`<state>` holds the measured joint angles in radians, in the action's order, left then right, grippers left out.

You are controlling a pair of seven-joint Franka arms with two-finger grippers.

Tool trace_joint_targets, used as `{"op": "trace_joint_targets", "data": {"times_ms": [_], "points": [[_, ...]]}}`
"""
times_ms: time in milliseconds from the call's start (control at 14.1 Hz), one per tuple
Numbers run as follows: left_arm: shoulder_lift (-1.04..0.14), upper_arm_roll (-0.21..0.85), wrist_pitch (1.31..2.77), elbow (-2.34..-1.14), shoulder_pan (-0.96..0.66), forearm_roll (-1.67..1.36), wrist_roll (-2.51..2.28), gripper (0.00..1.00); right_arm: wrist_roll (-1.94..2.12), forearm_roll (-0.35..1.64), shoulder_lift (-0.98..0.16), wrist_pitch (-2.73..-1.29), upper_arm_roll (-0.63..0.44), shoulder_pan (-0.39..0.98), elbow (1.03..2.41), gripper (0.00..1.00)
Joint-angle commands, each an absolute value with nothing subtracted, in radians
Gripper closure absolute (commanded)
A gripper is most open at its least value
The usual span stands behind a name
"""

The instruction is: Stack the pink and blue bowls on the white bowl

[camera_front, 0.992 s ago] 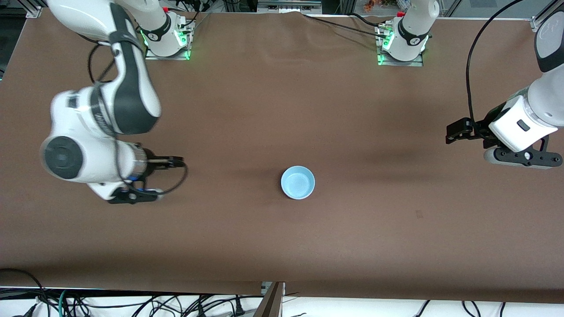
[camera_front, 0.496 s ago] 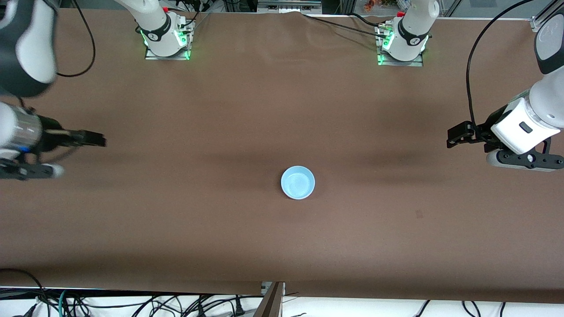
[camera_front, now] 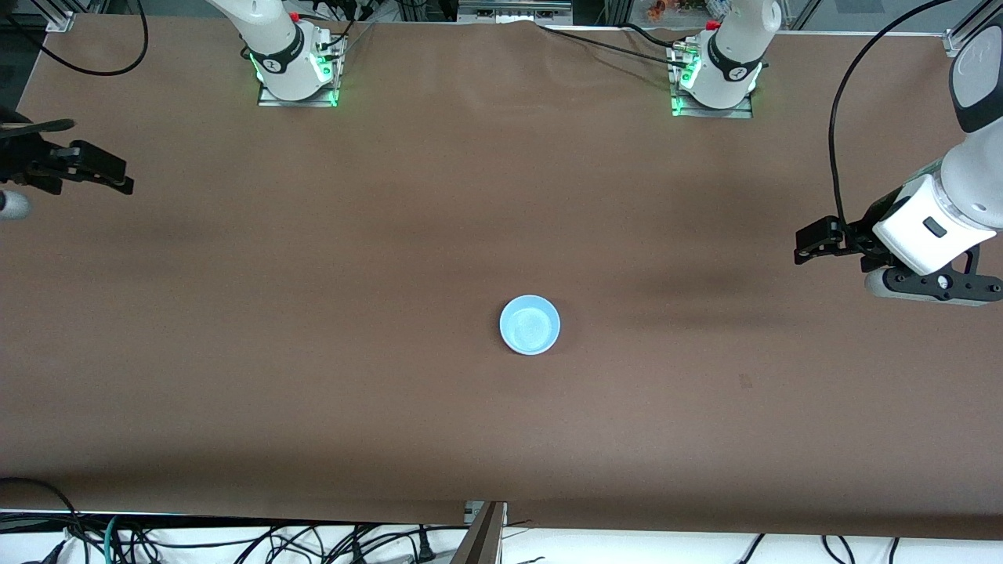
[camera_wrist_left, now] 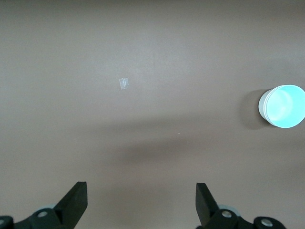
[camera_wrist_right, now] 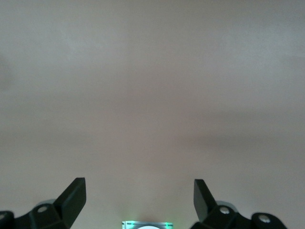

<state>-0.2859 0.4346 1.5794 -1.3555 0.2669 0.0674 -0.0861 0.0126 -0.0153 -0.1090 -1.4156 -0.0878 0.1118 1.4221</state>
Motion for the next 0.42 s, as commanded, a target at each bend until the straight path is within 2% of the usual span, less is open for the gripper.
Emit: {"op": "trace_joint_targets", "data": {"times_ms": [0,354], "points": [[-0.27,0.436,1.592,-1.373,0.275,0.061,-0.061,0.0,-0.047,-0.06,-0.071,-1.436,-0.015,0.081,1.482,0.0],[-0.27,0.437,1.589,-1.373,0.273,0.061,-0.066,0.0,-0.046,-0.057,-0.074,-1.436,-0.014,0.063,1.482,0.0]]}}
